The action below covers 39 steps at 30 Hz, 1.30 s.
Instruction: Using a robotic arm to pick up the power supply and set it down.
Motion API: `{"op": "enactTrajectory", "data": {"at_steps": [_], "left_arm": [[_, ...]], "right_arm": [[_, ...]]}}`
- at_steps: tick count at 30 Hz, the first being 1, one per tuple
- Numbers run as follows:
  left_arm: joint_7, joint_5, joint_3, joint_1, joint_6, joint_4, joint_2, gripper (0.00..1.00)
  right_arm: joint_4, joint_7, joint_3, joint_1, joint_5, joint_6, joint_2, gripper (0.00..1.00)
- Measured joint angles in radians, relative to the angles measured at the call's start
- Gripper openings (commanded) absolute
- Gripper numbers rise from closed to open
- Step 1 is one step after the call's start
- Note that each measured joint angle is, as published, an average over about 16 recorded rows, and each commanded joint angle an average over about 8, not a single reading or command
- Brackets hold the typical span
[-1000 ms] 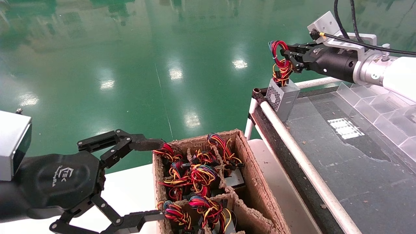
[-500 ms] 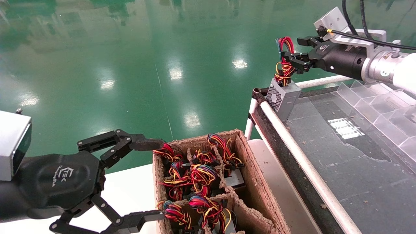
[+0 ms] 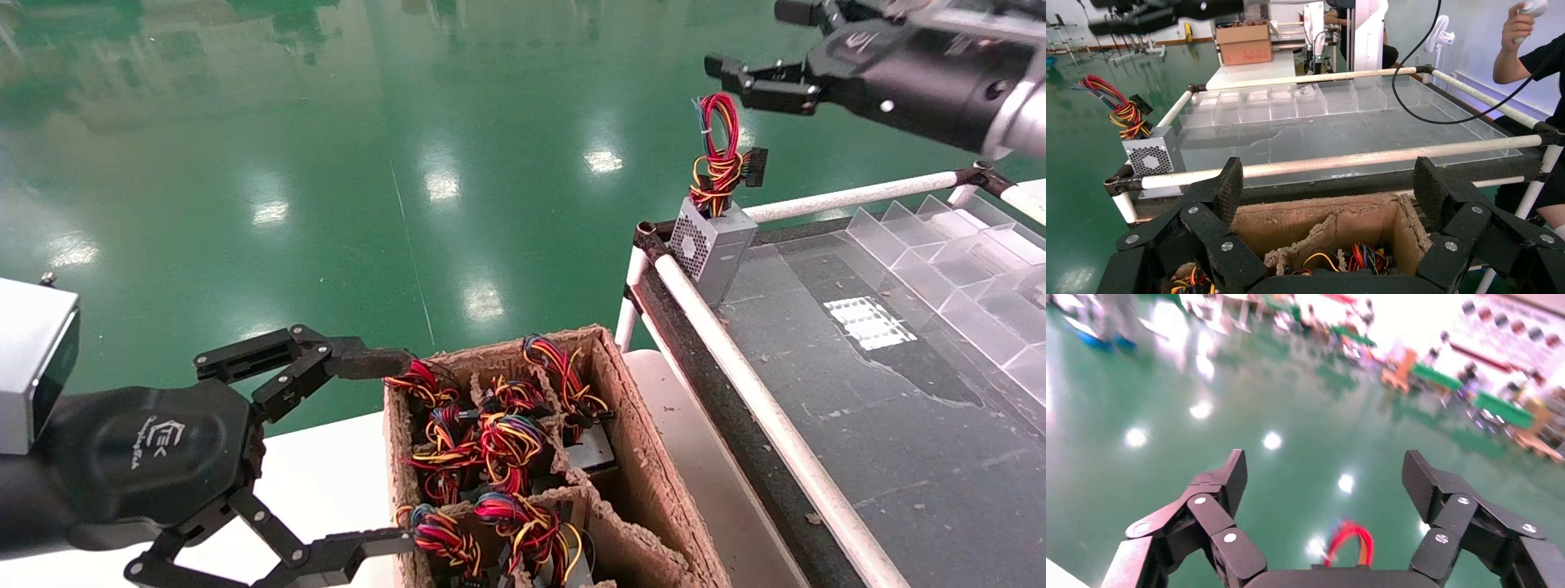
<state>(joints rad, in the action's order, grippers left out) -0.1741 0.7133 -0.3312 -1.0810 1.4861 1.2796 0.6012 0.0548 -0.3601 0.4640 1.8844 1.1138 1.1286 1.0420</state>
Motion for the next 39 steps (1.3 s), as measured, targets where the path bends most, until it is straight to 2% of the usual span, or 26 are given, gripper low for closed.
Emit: {"op": "enactTrajectory", "data": {"at_steps": [6, 11, 39], "left_arm": [[-0.002, 0.003, 0.004, 0.001, 0.002, 0.0, 0.002, 1.0], [-0.004, 0.005, 0.008, 0.002, 0.003, 0.0, 0.003, 1.0], [-0.003, 0.004, 0.006, 0.001, 0.003, 0.0, 0.003, 1.0]], "right_arm": [[0.058, 0.023, -0.026, -0.034, -0.043, 0.081, -0.037, 1.0], [0.138, 0.058, -0.041, -0.086, -0.072, 0.118, -0.068, 1.0], [0.712, 0.316, -0.116, -0.467, -0.236, 0.249, -0.259, 1.0]]}}
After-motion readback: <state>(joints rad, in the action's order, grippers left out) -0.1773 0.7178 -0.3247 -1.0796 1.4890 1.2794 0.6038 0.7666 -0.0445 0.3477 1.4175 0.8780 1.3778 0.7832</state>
